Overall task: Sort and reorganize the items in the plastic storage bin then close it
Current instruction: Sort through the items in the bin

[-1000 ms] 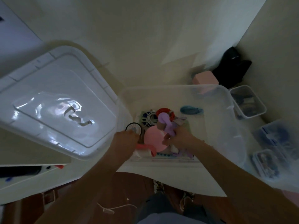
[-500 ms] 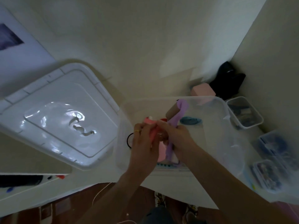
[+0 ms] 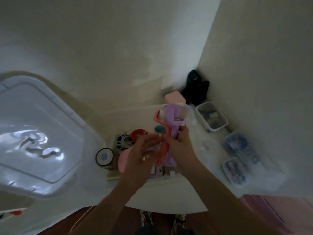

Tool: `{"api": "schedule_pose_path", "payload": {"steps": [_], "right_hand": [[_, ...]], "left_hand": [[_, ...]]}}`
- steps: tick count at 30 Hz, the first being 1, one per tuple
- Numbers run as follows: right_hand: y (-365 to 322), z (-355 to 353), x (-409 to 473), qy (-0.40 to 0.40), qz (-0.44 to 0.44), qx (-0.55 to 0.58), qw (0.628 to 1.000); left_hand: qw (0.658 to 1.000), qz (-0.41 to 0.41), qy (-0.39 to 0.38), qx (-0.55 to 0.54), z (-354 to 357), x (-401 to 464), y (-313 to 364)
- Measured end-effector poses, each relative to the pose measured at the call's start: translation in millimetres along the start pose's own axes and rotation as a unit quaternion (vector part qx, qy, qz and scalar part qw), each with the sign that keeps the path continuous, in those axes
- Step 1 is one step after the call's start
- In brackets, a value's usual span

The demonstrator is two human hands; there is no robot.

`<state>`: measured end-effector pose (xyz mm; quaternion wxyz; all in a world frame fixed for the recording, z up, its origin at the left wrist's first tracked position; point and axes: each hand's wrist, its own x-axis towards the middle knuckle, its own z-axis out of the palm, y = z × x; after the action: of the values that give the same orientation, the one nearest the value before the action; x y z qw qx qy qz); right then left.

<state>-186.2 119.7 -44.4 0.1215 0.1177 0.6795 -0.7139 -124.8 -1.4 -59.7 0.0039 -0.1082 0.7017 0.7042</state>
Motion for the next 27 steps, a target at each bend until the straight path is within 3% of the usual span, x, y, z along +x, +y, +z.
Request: {"api": "schedule_pose_path", "payload": {"steps": [5, 10, 12, 15, 18, 23, 27], "right_hand": [[-30.4, -92.6, 14.5, 0.002, -0.010, -0.042, 0.999], [-29.5, -178.7, 78.8, 0.055, 0.010, -0.165, 0.985], [-18.3, -197.2, 112.8, 0.034, 0.054, -0.212, 0.975], [-6.6, -191.2, 150.2, -0.065, 0.089, -0.274, 0.955], [6.0, -168.9, 177.1, -0.118, 0.108, -0.262, 0.952], [31.9, -140.6, 204.1, -0.119, 0.213, -0.232, 0.942], [49.6, -131.0, 206.4, -0.079, 0.225, -0.245, 0.940]], "left_hand": [[0.991, 0.040, -0.089, 0.088, 41.6, 11.7, 16.2], [0.972, 0.031, -0.047, 0.229, 67.7, 25.2, 4.5], [0.965, 0.004, -0.036, 0.260, 76.3, 31.6, -5.9], [0.956, -0.038, -0.033, 0.288, 83.3, 40.1, -17.9], [0.947, -0.072, -0.026, 0.313, 83.7, 47.2, -26.1], [0.929, -0.114, -0.013, 0.353, 70.2, 47.2, -35.9], [0.909, -0.139, -0.034, 0.391, 61.0, 45.1, -40.1]]}}
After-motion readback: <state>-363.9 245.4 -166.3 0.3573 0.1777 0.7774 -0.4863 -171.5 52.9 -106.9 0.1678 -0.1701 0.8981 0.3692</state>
